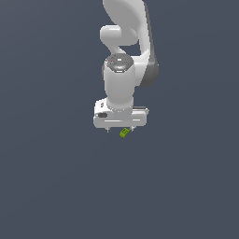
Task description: Pick up the object and move it to a goal position.
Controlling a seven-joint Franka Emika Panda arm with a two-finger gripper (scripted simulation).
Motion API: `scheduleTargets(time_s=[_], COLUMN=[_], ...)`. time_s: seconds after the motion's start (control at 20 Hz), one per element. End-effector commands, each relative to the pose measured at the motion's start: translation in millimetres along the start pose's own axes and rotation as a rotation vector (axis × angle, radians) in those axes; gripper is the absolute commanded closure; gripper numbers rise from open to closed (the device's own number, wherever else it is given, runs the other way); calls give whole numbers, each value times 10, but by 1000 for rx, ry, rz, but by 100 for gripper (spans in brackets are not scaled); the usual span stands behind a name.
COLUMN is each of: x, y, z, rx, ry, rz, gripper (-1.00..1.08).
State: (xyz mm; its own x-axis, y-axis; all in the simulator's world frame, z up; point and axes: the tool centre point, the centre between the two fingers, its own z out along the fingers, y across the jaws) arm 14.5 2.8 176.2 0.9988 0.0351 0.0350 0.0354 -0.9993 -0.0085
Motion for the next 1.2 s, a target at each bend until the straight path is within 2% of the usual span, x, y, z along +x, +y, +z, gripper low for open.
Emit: scheduleTargets(time_s=[0.0, 0.5, 1.15], x=[-11, -155, -588], y=[-14, -88, -236], z=[19, 250, 789], rx=[0, 2, -5], ry=[-1, -8, -24], rz=[7, 130, 446], gripper=[-92, -92, -92])
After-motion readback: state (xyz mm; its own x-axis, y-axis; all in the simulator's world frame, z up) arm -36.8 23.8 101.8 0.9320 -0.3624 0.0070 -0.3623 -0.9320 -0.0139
